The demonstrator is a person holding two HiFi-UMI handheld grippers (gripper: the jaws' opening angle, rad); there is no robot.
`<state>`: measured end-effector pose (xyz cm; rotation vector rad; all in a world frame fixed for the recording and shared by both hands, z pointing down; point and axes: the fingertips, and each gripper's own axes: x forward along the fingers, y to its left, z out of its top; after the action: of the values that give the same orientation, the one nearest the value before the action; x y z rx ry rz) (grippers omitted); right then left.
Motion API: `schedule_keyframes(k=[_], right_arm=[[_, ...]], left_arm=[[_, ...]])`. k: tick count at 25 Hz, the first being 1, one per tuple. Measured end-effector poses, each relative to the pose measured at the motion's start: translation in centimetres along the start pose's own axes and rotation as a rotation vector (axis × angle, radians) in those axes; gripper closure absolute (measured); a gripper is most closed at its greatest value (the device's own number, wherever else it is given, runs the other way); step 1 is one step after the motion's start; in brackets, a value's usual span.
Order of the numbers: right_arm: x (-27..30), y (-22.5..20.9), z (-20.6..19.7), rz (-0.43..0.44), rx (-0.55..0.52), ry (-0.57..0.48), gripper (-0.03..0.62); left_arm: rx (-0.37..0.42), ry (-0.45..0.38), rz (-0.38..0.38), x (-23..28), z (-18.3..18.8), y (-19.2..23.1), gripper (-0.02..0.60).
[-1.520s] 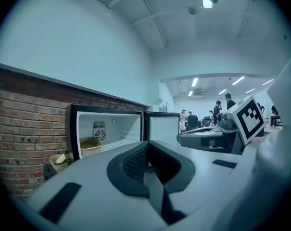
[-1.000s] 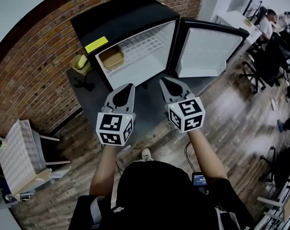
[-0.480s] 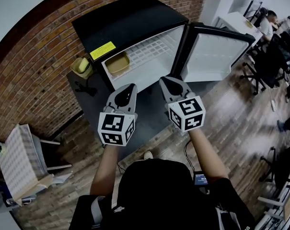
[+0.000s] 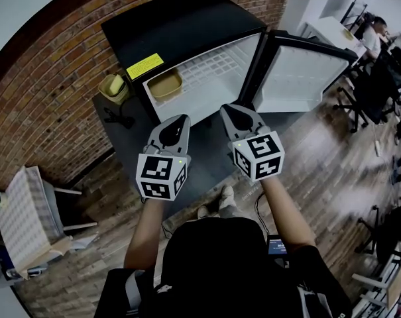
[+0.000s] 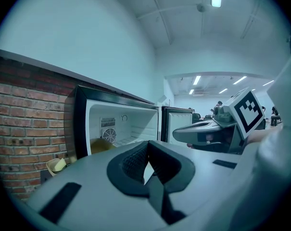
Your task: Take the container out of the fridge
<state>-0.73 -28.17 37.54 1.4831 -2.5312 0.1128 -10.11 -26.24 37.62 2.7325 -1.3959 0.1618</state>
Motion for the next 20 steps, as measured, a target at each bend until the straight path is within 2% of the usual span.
schedule_keyframes(k=[9, 20], right_arm=[[2.5, -0.9, 0.6, 0.064, -0.01, -0.012, 0.553], [6.9, -4.4, 1.6, 0.157, -0.029, -0.017, 0.553]], left_arm=[[0.002, 0.015, 0.047, 1.7, -0.1, 0.8, 0.568], [0.012, 0.039, 0.118, 6.4, 0.0, 2.3, 0.566]])
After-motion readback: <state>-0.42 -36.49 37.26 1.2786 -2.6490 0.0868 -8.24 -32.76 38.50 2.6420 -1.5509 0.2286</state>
